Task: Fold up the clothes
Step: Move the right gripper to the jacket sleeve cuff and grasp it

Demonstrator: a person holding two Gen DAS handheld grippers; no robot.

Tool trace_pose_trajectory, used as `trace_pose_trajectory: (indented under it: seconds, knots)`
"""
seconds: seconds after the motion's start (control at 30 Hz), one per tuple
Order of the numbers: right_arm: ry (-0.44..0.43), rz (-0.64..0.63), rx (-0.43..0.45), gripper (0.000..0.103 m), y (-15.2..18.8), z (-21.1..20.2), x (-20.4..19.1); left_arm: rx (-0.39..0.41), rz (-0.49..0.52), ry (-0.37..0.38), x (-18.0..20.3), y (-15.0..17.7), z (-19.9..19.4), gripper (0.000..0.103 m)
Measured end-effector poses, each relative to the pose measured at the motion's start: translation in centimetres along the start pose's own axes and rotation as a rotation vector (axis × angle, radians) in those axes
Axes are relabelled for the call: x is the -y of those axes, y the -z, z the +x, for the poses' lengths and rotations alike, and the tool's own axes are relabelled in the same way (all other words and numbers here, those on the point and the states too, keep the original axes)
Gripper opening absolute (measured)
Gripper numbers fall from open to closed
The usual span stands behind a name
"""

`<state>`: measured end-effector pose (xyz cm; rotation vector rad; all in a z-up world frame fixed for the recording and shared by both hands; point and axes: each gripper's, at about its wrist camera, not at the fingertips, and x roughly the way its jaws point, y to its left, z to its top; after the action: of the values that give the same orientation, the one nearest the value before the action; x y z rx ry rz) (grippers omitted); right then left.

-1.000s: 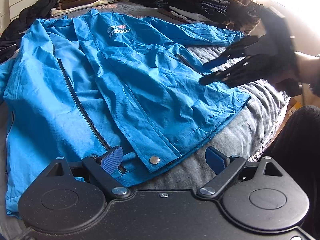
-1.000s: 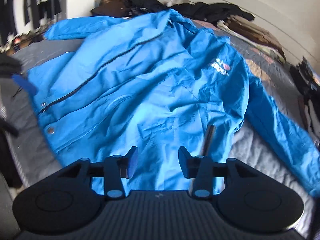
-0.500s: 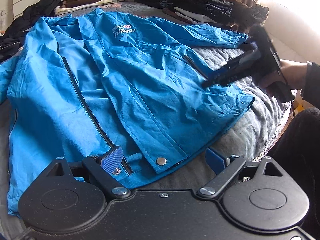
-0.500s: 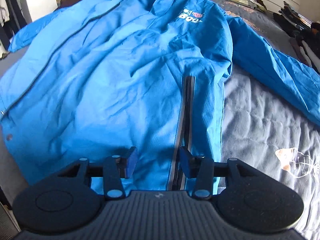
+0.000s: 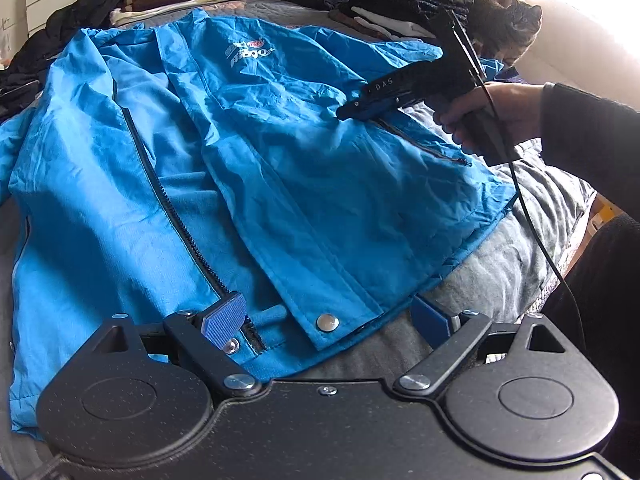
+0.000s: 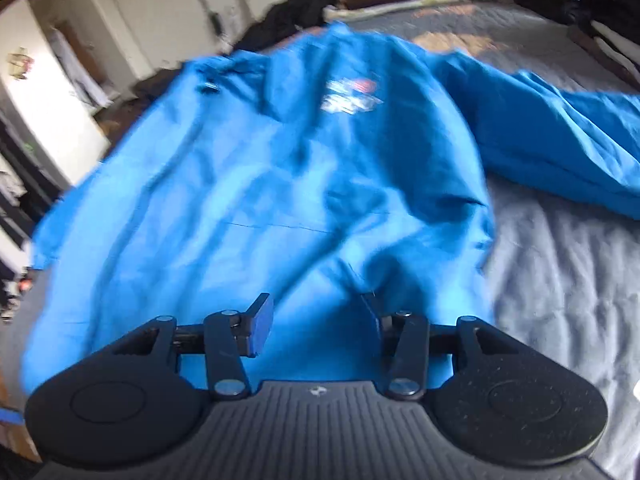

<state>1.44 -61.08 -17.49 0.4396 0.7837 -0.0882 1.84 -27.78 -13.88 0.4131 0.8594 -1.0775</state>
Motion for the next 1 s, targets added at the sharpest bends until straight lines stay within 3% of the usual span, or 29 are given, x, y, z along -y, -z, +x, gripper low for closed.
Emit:
trace_pose_trajectory:
  seconds: [0.13,0.3,0.4,0.63,0.73,1.0]
  knots:
    - [0.027,0.111,0.016,0.043,0.6,0.5,3.6,-0.009,-0.016,-0.007,-0.5,-0.2,0.5,0.089]
    - [-0.042,0.146,0.008,0.048,0.3,-1.2,4.1,0.008,-0.04,0.002,-0.9,-0.9,0.5,0.089]
    - [-0.046,0.178,0.064,0.049,-1.0,-3.0,5.3,0.029,-0.055,0.013,-0.7,-1.5,0.6,0.089]
    - [0.009,0.434,0.204,0.059,-3.2,-5.6,11.4,0.094,-0.113,0.044,-0.3,-3.5,1.7,0.093]
    - [0.054,0.424,0.253,0.06,-4.2,-6.3,12.4,0.135,-0.157,0.055,-0.5,-4.6,2.2,0.093]
    - [0.108,0.311,0.232,0.06,-6.7,-6.8,12.7,0.284,-0.305,0.088,-0.4,-9.4,2.9,0.093]
